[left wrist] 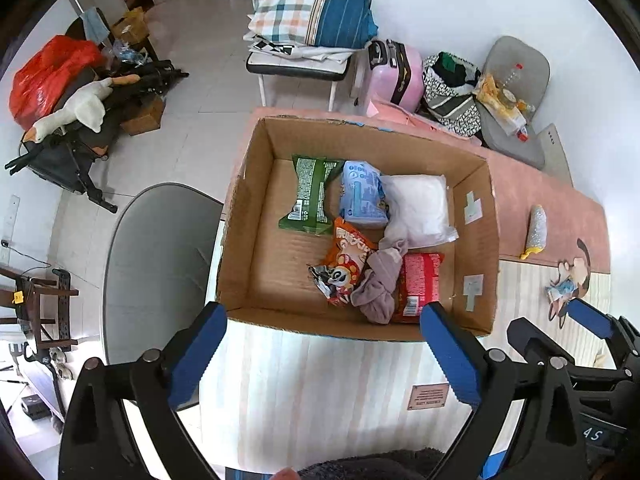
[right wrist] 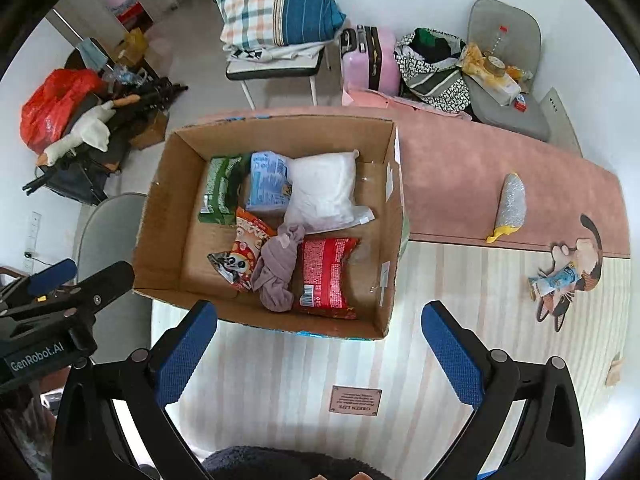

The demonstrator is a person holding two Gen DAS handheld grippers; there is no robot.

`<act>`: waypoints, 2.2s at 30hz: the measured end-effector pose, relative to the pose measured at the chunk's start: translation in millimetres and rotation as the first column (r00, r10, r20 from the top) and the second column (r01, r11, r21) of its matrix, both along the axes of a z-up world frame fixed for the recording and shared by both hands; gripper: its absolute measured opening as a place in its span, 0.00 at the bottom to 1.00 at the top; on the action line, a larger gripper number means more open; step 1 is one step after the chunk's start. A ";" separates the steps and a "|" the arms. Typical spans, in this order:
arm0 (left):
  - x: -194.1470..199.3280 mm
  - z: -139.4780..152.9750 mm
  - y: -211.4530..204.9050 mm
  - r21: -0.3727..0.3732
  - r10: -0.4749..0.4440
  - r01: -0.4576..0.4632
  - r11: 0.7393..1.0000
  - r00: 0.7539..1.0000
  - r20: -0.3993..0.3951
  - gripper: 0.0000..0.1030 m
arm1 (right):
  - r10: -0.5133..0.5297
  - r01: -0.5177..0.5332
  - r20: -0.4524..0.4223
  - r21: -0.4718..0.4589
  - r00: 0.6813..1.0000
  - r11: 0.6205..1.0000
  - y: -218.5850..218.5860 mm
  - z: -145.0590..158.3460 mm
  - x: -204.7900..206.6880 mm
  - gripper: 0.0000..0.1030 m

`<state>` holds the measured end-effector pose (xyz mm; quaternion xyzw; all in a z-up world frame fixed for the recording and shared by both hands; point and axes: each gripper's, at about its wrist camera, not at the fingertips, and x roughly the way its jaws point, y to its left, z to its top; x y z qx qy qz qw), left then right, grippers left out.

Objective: Organize soft objects
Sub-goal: 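Grasp the silver-yellow sponge with the left tool while the right tool grasps the blue tube, then place the sponge and blue tube into the box and open both tools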

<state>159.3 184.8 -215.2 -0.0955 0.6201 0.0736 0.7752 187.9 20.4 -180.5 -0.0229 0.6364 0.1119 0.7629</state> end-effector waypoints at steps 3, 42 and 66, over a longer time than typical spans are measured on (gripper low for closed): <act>-2.3 10.8 -10.1 0.030 0.002 -0.003 1.000 1.000 0.024 0.96 | -0.011 0.011 -0.014 0.046 1.000 0.999 -13.1 2.0 -2.0 1.00; 251.7 -242.9 -468.5 -0.049 -0.604 0.655 0.754 0.661 -0.445 0.93 | -0.738 0.782 -0.363 -0.040 0.568 0.622 -489.5 -242.4 85.6 0.95; 173.2 -128.9 -380.1 -0.197 -0.504 0.470 0.860 0.841 -0.195 0.46 | -0.537 0.565 -0.266 0.036 0.800 0.824 -403.1 -187.0 72.7 0.15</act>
